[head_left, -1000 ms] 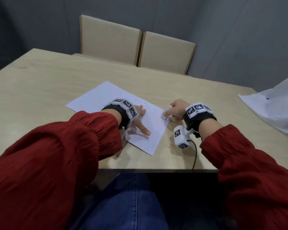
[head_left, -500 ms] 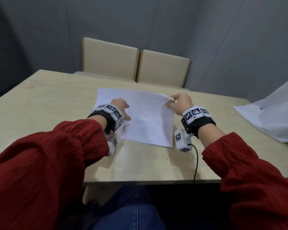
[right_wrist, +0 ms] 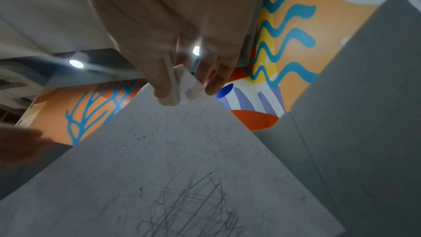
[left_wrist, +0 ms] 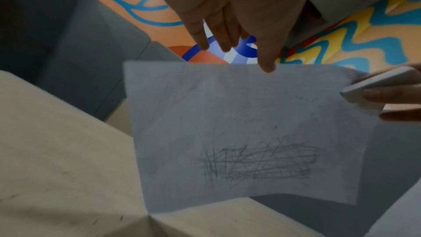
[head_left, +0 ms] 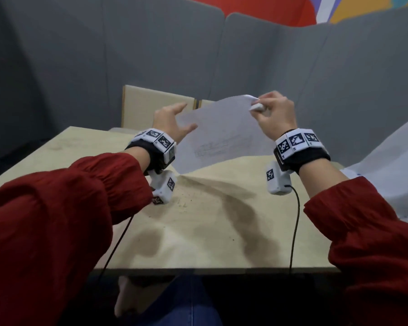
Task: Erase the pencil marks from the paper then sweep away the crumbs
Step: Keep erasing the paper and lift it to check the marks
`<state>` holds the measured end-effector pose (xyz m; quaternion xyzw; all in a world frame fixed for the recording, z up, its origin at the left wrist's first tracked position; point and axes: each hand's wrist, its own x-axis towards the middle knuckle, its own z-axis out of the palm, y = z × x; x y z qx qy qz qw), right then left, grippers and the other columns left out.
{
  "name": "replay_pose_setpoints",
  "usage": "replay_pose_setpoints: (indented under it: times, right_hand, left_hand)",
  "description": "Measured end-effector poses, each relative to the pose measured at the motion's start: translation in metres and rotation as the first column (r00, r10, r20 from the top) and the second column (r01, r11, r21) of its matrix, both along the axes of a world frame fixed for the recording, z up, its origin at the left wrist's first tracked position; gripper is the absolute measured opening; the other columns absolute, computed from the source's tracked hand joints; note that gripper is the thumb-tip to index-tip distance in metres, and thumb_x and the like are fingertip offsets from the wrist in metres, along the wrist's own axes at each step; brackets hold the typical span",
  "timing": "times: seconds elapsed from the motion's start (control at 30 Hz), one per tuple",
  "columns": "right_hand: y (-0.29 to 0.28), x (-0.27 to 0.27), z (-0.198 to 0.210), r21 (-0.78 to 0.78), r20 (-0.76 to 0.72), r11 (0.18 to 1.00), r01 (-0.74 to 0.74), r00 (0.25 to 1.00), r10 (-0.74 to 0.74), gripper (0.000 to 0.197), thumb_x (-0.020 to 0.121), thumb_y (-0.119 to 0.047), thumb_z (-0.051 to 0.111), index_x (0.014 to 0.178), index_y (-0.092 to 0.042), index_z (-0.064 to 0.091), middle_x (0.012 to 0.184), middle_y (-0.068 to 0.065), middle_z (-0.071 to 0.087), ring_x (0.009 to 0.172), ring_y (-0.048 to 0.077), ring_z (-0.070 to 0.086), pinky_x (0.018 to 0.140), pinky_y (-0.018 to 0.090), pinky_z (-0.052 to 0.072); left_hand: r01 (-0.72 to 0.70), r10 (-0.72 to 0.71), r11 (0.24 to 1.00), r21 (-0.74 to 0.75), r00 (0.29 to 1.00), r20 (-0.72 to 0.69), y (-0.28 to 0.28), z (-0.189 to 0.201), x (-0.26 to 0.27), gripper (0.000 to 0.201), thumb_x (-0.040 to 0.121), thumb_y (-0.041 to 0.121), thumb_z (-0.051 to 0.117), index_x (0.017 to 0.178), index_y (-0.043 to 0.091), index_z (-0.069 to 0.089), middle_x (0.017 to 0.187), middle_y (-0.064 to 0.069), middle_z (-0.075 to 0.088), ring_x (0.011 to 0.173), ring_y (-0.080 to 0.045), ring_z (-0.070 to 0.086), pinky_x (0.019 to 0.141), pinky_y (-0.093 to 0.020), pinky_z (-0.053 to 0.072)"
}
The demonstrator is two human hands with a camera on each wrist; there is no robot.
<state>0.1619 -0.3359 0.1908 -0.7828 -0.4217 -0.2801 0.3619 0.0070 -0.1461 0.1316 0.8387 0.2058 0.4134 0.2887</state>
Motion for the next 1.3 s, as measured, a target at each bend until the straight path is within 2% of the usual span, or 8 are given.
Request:
replay_pose_setpoints:
  times: [0.1, 0.2, 0.4, 0.6, 0.8, 0.97, 1.13, 1.3]
  right_hand:
    - [-0.002, -0.007, 0.010, -0.007, 0.061, 0.999, -0.036, 0.997, 0.037, 0.012, 0.083, -0.017, 0.069, 0.091, -0.012, 0.077, 0.102, 0.004, 0.066, 0.090, 0.022, 0.063, 0.081, 0.034, 0.050]
    - [-0.002, -0.015, 0.018, -0.027, 0.093, 0.995, -0.092, 0.991, 0.094, 0.013, 0.081, -0.017, 0.073, 0.093, -0.014, 0.077, 0.102, 0.001, 0.066, 0.090, 0.020, 0.063, 0.081, 0.031, 0.049]
    - [-0.002, -0.027, 0.034, -0.046, 0.032, 0.982, -0.182, 0.983, 0.183, 0.017, 0.080, -0.012, 0.075, 0.097, -0.012, 0.077, 0.114, 0.004, 0.064, 0.104, 0.019, 0.061, 0.082, 0.003, 0.035]
    - [-0.017, -0.015, 0.032, 0.267, -0.177, 0.960, -0.083, 0.975, 0.134, 0.018, 0.081, -0.025, 0.076, 0.091, -0.036, 0.066, 0.142, 0.010, 0.040, 0.131, 0.011, 0.039, 0.099, 0.009, 0.022]
    - [-0.020, 0.005, -0.008, 0.365, -0.481, 0.924, -0.117, 0.826, 0.295, 0.027, 0.076, -0.019, 0.080, 0.101, -0.011, 0.073, 0.091, 0.006, 0.073, 0.081, 0.009, 0.060, 0.083, 0.029, 0.053]
    - [-0.017, -0.005, -0.031, 0.393, -0.638, 0.900, -0.189, 0.649, 0.414, 0.011, 0.081, -0.006, 0.073, 0.091, -0.009, 0.071, 0.066, -0.010, 0.069, 0.065, 0.007, 0.062, 0.069, 0.026, 0.054]
    - [-0.017, -0.008, -0.029, 0.382, -0.625, 0.897, -0.223, 0.652, 0.429, 0.028, 0.080, -0.005, 0.074, 0.106, 0.005, 0.069, 0.078, 0.005, 0.067, 0.068, 0.012, 0.061, 0.066, 0.023, 0.053]
    - [-0.023, -0.009, -0.028, 0.357, -0.646, 0.907, -0.223, 0.642, 0.412, 0.014, 0.080, -0.006, 0.074, 0.094, -0.004, 0.071, 0.070, -0.002, 0.070, 0.062, 0.008, 0.064, 0.063, 0.024, 0.055]
  left_hand:
    - [0.054, -0.053, 0.996, 0.071, 0.998, -0.022, -0.009, 0.019, -0.003, 0.086, 0.073, 0.030, 0.084, 0.145, 0.009, 0.042, 0.148, -0.006, 0.044, 0.138, -0.016, 0.040, 0.106, -0.009, 0.017]
    - [0.080, -0.076, 0.996, 0.026, 0.991, -0.108, -0.018, 0.023, -0.001, 0.097, 0.067, 0.034, 0.087, 0.147, 0.010, 0.038, 0.148, -0.006, 0.045, 0.138, -0.017, 0.039, 0.107, -0.014, 0.020]
    - [0.041, -0.048, 0.995, -0.091, 0.995, -0.082, -0.031, 0.021, 0.010, 0.017, 0.086, 0.020, 0.071, 0.095, 0.006, 0.076, 0.096, -0.020, 0.072, 0.099, -0.036, 0.063, 0.076, -0.028, 0.042]
    - [0.032, 0.012, 0.947, -0.319, 0.991, 0.133, -0.017, 0.029, 0.016, 0.018, 0.090, 0.029, 0.066, 0.090, 0.012, 0.073, 0.088, -0.011, 0.071, 0.080, -0.025, 0.063, 0.072, -0.034, 0.048]
    - [0.212, -0.014, 0.846, -0.488, 0.925, 0.379, -0.013, 0.040, 0.014, 0.023, 0.093, 0.021, 0.065, 0.100, -0.001, 0.070, 0.086, -0.005, 0.065, 0.073, -0.008, 0.061, 0.060, -0.017, 0.050]
    - [0.349, -0.067, 0.756, -0.554, 0.883, 0.464, -0.011, 0.032, 0.009, 0.019, 0.073, 0.028, 0.079, 0.076, 0.013, 0.067, 0.081, -0.004, 0.069, 0.087, -0.026, 0.064, 0.088, -0.053, 0.054]
    - [0.377, -0.075, 0.723, -0.579, 0.876, 0.476, -0.013, 0.038, -0.005, 0.035, 0.068, 0.011, 0.087, 0.097, 0.003, 0.069, 0.089, -0.005, 0.071, 0.085, -0.022, 0.068, 0.085, -0.040, 0.058]
    - [0.337, -0.060, 0.766, -0.547, 0.885, 0.462, -0.018, 0.047, -0.009, 0.039, 0.069, 0.017, 0.088, 0.099, 0.007, 0.066, 0.080, 0.006, 0.067, 0.066, -0.002, 0.063, 0.055, -0.013, 0.052]
